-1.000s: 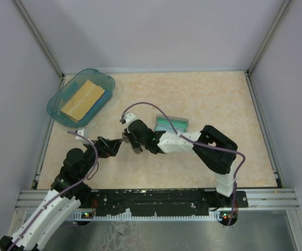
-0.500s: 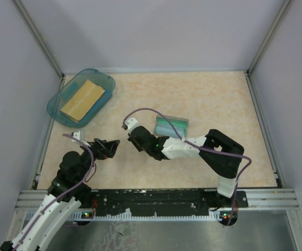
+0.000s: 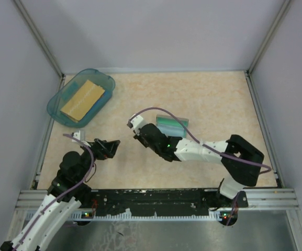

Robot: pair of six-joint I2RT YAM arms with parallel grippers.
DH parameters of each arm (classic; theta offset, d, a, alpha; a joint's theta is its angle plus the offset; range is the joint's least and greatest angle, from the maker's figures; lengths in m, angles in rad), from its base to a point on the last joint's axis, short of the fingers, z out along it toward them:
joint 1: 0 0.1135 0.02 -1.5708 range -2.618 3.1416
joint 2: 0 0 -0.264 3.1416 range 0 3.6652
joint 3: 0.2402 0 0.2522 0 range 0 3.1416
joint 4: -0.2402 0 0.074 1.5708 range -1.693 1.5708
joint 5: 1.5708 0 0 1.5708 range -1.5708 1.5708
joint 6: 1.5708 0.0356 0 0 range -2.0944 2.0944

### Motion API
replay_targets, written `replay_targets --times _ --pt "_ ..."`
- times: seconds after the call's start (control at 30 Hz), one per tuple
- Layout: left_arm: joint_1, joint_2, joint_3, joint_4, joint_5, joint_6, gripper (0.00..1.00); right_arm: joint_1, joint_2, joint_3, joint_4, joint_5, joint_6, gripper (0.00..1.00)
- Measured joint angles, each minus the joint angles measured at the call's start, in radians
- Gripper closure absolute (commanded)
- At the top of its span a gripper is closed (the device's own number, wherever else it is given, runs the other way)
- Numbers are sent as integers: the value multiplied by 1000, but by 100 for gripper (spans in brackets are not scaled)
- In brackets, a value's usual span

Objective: Organize the sunglasses
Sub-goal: Pick up the sunglasses from the center of the board, then adjust the sunglasses case at the center of the board.

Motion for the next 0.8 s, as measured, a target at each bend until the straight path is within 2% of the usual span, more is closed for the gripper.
replay_targets --times 0.23,0.5,0.67,0.8 --pt "0 16 0 11 20 0 0 -67 -147 -97 36 -55 -79 100" --pt "0 82 0 61 56 0 0 -203 -290 -221 43 -181 -172 100" --pt "0 168 0 127 85 0 1 -291 -396 -247 44 -285 -211 100" --pt "0 257 0 186 112 0 1 -317 -427 -249 39 -332 -223 100"
